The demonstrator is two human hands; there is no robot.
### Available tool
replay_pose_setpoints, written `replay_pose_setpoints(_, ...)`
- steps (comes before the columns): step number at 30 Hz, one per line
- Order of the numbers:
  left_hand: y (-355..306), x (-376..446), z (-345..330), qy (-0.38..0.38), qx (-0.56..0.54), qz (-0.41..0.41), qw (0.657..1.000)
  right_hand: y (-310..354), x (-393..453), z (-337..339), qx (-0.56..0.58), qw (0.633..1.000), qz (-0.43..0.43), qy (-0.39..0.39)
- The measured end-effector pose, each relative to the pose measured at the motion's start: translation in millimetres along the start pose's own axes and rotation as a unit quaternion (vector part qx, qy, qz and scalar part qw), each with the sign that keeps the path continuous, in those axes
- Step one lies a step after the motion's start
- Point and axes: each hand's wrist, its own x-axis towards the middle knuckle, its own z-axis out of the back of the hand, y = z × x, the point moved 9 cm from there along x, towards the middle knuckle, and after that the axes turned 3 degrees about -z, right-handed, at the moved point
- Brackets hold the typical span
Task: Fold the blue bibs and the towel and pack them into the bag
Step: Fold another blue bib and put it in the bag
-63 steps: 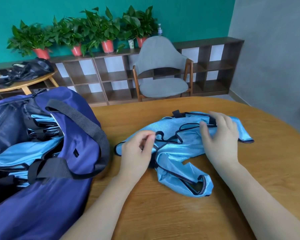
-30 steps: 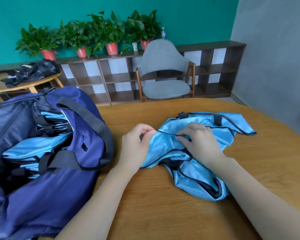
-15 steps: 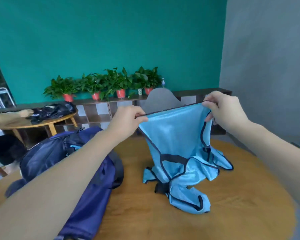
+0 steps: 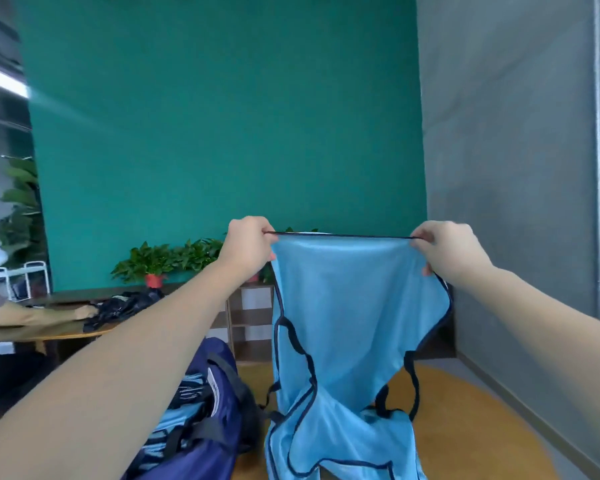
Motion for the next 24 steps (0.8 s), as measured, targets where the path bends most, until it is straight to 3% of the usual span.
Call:
replay_pose_setpoints(8,-7,9,29,-0.020,0.022,-0.018,0.999,12,24,25,-0.024,0.999,0.006,-0.035)
replay_pose_setpoints(14,-14,53,57,-0.036,-0.082,0.054,0.995,28,67,42,-0.012,0.998,0.006,-0.059)
replay_pose_setpoints(21,-55,91,116,-0.095,0.010,-0.025,0.995,78,104,102,0.015,0.987,0.071,-0.145)
replay_pose_setpoints(24,-65,90,130,-0.097,-0.009,-0.035,0.995,95,102,122,0.027,0.977,0.114,-0.178)
